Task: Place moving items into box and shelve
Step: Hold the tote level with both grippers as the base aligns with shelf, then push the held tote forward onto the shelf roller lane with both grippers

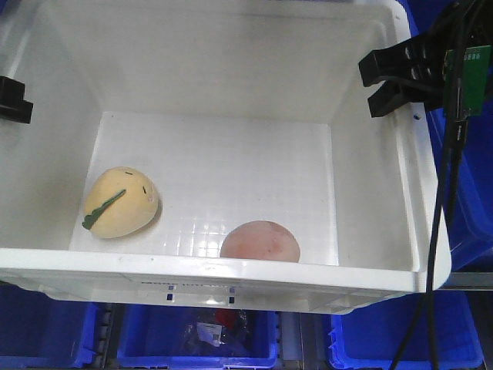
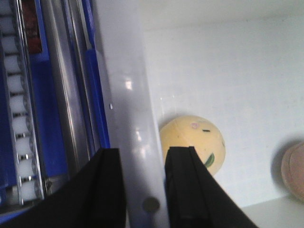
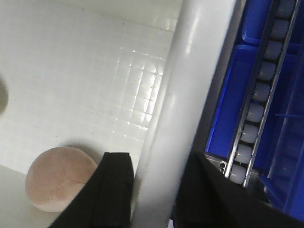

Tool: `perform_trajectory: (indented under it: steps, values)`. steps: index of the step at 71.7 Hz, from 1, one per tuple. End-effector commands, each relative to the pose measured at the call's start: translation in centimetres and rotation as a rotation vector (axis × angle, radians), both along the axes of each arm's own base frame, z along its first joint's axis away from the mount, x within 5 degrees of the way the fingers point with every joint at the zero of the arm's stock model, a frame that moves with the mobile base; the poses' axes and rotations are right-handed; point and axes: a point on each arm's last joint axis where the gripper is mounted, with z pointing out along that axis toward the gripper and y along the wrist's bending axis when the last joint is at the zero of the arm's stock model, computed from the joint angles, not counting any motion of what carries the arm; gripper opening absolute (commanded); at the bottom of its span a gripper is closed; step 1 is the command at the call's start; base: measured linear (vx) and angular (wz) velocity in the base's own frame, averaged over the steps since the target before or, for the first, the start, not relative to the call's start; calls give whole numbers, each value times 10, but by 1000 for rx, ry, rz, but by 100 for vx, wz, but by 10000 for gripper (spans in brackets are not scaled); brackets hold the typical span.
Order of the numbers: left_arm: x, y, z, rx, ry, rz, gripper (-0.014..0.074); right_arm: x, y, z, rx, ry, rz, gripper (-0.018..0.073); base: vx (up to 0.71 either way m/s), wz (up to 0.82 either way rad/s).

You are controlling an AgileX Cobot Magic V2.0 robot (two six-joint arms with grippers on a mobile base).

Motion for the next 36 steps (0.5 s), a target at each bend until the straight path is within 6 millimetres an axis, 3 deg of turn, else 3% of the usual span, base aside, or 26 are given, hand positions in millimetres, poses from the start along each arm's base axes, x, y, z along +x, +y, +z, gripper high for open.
perform_trajectory:
  steps: [1,23,36]
  values:
    - [1,-2,32,-96,-246,13,-17,-5,1,27,86,-157,26,-12,0,0]
    - [9,-4,23,-84,-186,10,-17,-1,4,29,128,-197,19,-12,0,0]
    - [12,-5,21,-85,-186,12,-17,3,8,2,132,-144,19,-12,0,0]
